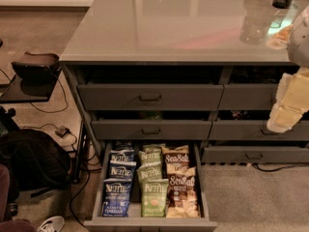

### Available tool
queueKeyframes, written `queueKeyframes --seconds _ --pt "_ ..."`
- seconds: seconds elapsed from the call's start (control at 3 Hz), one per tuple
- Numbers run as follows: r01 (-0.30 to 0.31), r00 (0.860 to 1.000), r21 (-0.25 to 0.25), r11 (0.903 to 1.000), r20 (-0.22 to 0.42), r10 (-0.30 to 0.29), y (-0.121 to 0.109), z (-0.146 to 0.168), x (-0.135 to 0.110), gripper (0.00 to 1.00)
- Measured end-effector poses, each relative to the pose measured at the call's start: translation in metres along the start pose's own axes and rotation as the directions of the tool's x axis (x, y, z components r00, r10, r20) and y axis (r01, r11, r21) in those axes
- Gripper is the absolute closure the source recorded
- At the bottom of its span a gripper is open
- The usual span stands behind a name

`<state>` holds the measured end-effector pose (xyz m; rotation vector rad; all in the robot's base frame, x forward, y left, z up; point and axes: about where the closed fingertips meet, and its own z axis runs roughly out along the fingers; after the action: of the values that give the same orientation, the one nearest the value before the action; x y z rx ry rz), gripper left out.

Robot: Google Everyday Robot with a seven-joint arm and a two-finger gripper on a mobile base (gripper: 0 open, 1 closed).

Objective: Pick green jalapeno chip bag from bottom drawer and place on counter

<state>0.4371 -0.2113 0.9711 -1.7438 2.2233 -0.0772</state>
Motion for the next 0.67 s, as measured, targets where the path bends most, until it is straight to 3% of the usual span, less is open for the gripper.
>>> queueKeyframes --seconds 0.67 --pt "0.055 0.991 -0.112 0.9921 0.124 -0.041 0.022 0.059 -0.016 0.00"
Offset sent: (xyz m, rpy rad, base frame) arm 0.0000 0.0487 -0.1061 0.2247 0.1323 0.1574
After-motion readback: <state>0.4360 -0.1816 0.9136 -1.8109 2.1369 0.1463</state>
